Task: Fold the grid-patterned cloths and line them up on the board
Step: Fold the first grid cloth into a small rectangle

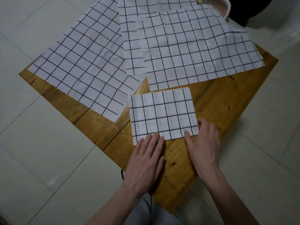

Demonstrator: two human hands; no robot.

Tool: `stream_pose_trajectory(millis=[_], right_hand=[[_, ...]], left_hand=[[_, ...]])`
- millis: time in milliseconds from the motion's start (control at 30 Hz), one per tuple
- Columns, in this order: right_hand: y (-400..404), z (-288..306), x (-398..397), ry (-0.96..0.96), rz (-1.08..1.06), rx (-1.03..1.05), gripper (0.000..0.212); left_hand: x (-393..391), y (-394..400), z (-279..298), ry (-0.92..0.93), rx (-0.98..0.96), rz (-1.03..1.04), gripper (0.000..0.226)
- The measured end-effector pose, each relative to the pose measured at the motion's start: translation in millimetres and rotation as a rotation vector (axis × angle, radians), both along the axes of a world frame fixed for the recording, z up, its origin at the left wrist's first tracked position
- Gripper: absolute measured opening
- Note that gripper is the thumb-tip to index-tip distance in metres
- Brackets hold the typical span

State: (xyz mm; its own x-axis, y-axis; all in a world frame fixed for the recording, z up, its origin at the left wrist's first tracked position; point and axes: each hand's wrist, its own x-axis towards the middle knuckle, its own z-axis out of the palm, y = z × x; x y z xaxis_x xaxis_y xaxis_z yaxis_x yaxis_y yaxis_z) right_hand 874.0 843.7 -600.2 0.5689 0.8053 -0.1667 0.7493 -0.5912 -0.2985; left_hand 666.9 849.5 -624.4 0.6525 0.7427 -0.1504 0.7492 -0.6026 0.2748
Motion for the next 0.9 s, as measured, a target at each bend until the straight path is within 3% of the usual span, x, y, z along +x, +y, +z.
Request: stream_pose_trajectory(millis=[233, 400, 567, 733, 800, 900], right_hand=[[13, 12, 1, 0.012, -0.088, -0.164, 0.051], [15, 13, 4, 0.186, -0.188, -0.152, 0.043], [13, 15, 1, 0.454, -0.312, 0.085, 0.043], [9, 12, -3, 0.827, -0.571, 0.325, 0.066], [8, 9, -3, 0.914, -0.635, 0.347, 0.056], [3, 7, -1, 0.867, -0.624, 0.328, 0.038]], left_hand=[[7, -4, -8, 0.055, 0.02, -0.033, 0.06], [8, -4, -9, 0.05, 0.013, -0.033, 0.06], [11, -5, -6, 0.049, 0.015, -0.018, 0.059], [17, -6, -5, 0.048, 0.009, 0.013, 0.061], [19, -5, -4, 0.039, 0.009, 0.028, 0.062], [23, -4, -3, 0.048, 0.005, 0.019, 0.061]])
